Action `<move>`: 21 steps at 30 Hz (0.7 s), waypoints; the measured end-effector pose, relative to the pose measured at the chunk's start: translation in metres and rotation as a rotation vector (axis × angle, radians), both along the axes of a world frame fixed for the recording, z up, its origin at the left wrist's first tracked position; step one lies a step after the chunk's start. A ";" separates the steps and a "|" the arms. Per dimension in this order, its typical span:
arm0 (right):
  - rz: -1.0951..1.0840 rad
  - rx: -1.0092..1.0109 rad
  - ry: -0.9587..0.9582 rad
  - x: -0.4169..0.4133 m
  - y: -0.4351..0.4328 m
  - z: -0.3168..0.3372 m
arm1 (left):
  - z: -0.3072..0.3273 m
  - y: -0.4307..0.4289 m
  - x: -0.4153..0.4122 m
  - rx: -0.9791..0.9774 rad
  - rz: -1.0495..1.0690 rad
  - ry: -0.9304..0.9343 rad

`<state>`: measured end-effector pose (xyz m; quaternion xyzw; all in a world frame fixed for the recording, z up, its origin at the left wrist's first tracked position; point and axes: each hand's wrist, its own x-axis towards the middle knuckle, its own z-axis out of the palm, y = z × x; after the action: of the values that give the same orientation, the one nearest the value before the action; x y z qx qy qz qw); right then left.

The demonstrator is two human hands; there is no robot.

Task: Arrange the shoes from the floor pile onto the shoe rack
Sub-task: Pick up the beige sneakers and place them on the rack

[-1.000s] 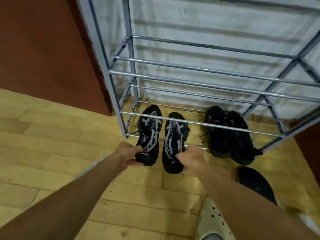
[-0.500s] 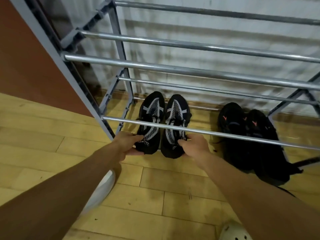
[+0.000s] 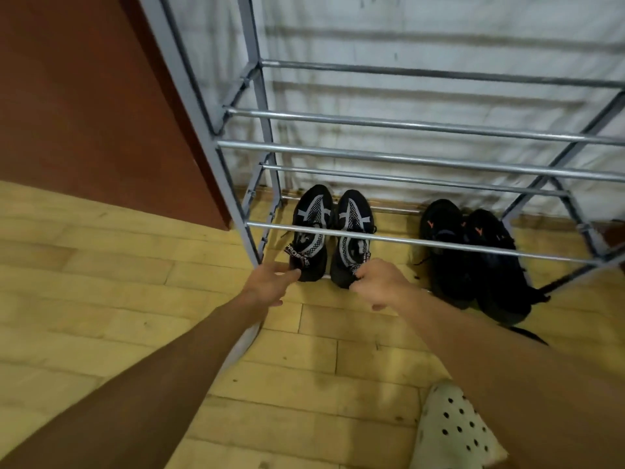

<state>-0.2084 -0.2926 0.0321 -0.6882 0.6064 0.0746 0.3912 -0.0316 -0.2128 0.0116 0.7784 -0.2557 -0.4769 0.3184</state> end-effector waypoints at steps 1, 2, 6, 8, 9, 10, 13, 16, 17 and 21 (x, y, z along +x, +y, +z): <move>0.064 0.001 0.011 0.004 0.011 0.013 | 0.011 0.014 0.002 -0.013 -0.028 -0.011; 0.118 -0.010 0.014 0.009 0.023 0.026 | 0.021 0.029 0.004 -0.024 -0.054 -0.032; 0.214 -0.058 0.003 0.024 0.072 0.069 | 0.063 0.090 0.013 -0.021 -0.161 -0.167; 0.201 -0.058 0.019 0.030 0.103 0.084 | 0.085 0.131 0.017 -0.029 -0.191 -0.231; 0.211 -0.054 0.039 0.032 0.119 0.091 | 0.094 0.151 0.019 -0.027 -0.192 -0.242; 0.248 -0.040 0.059 0.037 0.142 0.099 | 0.102 0.177 0.022 -0.028 -0.179 -0.245; 0.365 -0.059 0.077 0.056 0.201 0.109 | 0.113 0.246 0.025 0.010 -0.110 -0.212; 0.477 -0.088 0.096 0.072 0.253 0.118 | 0.108 0.304 0.022 0.027 -0.022 -0.193; 0.512 -0.087 0.102 0.076 0.270 0.119 | 0.105 0.323 0.019 0.043 -0.004 -0.190; 0.564 -0.081 0.068 0.080 0.322 0.115 | 0.085 0.382 0.001 0.090 0.024 -0.140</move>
<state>-0.1288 0.0292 0.1474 -0.8419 0.4064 0.1789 0.3066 -0.0310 0.1689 0.0963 0.8262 -0.2465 -0.4284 0.2702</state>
